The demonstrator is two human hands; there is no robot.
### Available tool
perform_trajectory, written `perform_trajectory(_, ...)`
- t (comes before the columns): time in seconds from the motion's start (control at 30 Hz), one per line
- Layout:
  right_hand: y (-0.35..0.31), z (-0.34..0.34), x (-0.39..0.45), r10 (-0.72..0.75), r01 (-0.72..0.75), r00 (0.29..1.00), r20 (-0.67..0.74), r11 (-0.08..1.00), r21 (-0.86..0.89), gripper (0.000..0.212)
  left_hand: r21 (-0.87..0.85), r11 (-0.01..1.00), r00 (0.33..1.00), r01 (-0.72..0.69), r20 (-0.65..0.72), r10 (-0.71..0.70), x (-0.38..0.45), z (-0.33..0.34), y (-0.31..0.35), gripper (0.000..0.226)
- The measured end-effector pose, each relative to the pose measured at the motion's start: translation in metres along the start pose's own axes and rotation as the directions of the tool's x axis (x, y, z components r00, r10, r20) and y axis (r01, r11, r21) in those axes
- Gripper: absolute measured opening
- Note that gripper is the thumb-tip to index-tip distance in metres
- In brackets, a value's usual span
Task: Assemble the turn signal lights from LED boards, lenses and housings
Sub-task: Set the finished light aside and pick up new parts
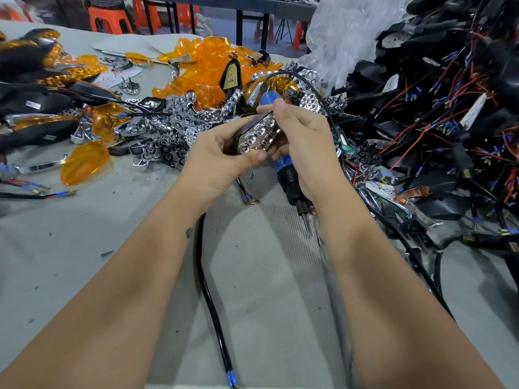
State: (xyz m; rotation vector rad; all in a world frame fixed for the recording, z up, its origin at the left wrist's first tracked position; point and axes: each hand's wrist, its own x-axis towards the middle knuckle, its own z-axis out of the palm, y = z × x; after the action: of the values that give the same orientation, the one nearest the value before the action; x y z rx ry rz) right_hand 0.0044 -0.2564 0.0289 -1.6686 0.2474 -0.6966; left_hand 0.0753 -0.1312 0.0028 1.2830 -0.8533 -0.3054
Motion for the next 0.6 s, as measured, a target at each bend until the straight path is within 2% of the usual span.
perform_trajectory(0.27, 0.001, -0.012, 0.002, -0.003, 0.001, 0.995, 0.095, 1.0, 0.027, 0.017, 0.068, 0.995, 0.997, 0.071, 0.001, -0.071, 0.0, -0.003, -0.001, 0.053)
perform_trajectory(0.43, 0.0, -0.015, 0.002, -0.005, -0.009, 0.983, 0.182, 0.997, 0.079, 0.024, 0.048, 0.998, 0.992, 0.046, 0.117, -0.051, -0.001, -0.004, 0.004, 0.062)
perform_trajectory(0.6, 0.004, -0.008, 0.003, 0.019, -0.019, 0.999, 0.045, 1.0, -0.016, 0.017, 0.019, 0.975, 0.966, 0.221, 0.134, -0.222, -0.002, 0.0, 0.003, 0.062)
